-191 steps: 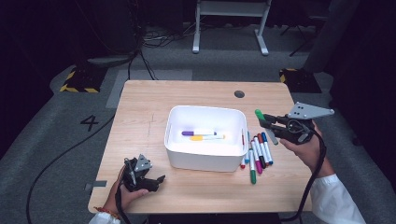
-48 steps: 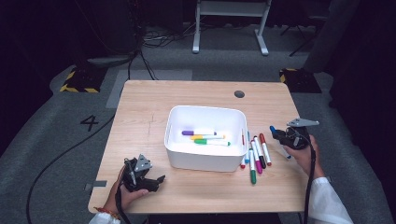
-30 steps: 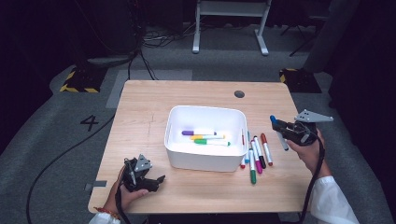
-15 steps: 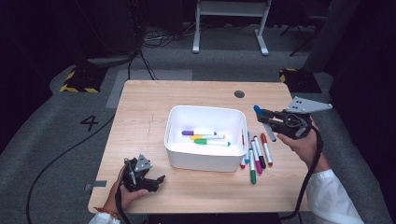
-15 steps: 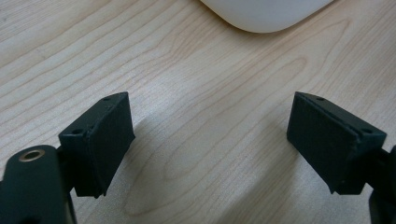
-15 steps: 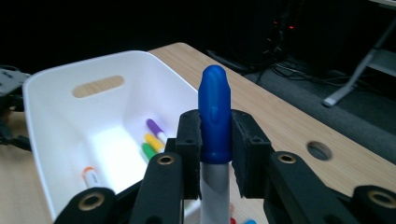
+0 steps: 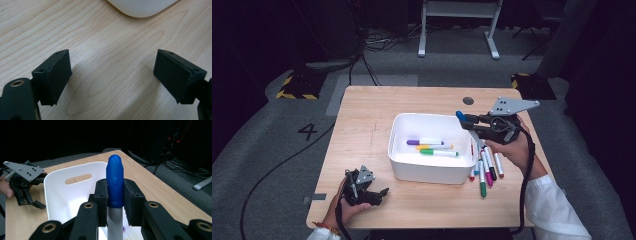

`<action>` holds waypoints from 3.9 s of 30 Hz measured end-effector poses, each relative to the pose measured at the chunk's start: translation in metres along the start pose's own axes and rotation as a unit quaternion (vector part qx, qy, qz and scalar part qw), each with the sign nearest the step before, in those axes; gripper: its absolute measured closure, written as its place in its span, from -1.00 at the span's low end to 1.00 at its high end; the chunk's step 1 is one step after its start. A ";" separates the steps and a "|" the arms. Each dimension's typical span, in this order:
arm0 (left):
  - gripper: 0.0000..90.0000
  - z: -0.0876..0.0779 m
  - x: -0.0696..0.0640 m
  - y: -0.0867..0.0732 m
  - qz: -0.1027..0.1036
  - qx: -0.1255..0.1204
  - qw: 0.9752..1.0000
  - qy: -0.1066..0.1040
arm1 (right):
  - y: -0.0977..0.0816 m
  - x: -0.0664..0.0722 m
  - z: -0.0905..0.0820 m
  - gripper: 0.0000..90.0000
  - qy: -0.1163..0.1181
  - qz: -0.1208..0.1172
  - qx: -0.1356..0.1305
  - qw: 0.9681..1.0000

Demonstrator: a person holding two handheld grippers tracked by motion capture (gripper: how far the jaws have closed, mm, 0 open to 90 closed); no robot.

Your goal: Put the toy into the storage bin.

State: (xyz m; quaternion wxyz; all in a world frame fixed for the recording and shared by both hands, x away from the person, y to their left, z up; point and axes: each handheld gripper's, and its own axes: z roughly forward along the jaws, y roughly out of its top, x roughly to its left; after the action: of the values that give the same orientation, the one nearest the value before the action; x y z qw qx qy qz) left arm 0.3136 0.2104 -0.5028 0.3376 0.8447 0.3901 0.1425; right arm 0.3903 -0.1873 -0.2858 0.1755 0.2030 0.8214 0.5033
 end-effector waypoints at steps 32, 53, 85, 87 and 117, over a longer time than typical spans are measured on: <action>-0.67 0.000 0.000 0.000 0.001 0.002 1.000 -0.004 | -0.034 0.044 0.092 0.66 0.086 -0.067 0.196 0.975; -0.67 0.000 0.000 0.000 0.000 0.002 1.000 -0.004 | -0.032 0.040 0.075 0.21 0.073 -0.050 0.150 0.985; -0.67 0.000 0.000 0.000 -0.001 0.001 1.000 -0.002 | -0.167 -0.074 -0.006 0.05 -0.162 0.092 0.154 0.970; -0.67 0.000 0.000 0.000 -0.001 0.001 1.000 -0.001 | -0.177 -0.078 -0.001 0.04 -0.164 0.101 0.165 0.967; -0.67 0.000 0.000 0.000 -0.001 0.001 1.000 -0.002 | -0.229 -0.101 0.011 0.66 -0.180 0.160 0.190 0.952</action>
State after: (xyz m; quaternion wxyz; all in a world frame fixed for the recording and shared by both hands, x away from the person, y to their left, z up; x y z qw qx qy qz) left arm 0.3132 0.2105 -0.5029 0.3377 0.8449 0.3904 0.1401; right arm 0.4469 -0.3245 -0.4877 0.1957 0.4489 0.8133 0.3142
